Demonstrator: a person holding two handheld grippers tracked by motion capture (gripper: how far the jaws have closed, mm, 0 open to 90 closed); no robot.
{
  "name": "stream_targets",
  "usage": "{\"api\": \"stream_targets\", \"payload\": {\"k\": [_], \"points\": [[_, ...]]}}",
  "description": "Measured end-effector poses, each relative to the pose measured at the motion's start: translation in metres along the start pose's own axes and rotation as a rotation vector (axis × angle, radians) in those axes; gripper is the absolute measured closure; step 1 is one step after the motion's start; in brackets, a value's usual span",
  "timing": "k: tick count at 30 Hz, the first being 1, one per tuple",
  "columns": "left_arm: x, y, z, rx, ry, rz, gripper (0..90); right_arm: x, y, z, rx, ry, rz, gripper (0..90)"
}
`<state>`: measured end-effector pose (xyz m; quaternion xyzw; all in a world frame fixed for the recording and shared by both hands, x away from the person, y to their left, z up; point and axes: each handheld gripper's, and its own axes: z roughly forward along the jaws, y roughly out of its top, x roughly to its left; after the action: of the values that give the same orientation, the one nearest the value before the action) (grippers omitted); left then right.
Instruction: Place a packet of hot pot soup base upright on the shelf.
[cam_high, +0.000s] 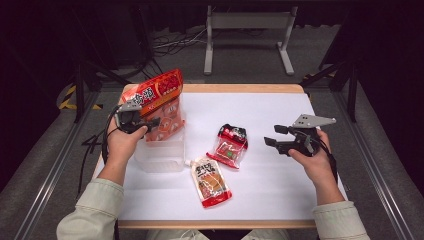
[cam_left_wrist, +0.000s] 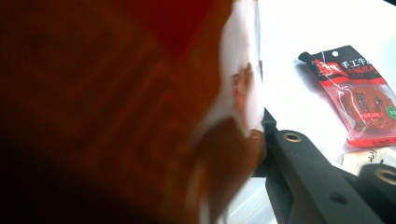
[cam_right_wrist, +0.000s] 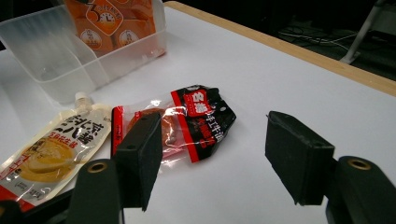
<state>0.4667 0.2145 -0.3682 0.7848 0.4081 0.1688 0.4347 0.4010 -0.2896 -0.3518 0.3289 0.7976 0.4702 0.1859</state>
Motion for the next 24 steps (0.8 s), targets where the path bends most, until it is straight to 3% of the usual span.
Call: {"api": "stream_targets", "payload": {"k": [5, 10, 13, 15, 24], "points": [[0.003, -0.001, -0.003, -0.041, -0.003, -0.033, 62.4, -0.001, 0.000, 0.001, 0.002, 0.000, -0.001, 37.4], [0.005, 0.000, -0.011, -0.078, 0.032, -0.066, 27.8, -0.002, 0.000, 0.001, -0.001, 0.006, 0.008, 36.5], [0.008, -0.002, -0.015, -0.102, 0.030, -0.082, 16.1, -0.002, -0.001, 0.000, -0.006, 0.003, 0.014, 35.9], [0.009, -0.003, -0.022, -0.119, 0.053, -0.091, 12.4, -0.002, -0.001, -0.001, -0.008, 0.000, 0.013, 35.7], [0.004, -0.005, -0.049, -0.159, 0.055, -0.061, 11.3, -0.004, -0.003, -0.003, -0.009, -0.011, 0.023, 35.3]]}}
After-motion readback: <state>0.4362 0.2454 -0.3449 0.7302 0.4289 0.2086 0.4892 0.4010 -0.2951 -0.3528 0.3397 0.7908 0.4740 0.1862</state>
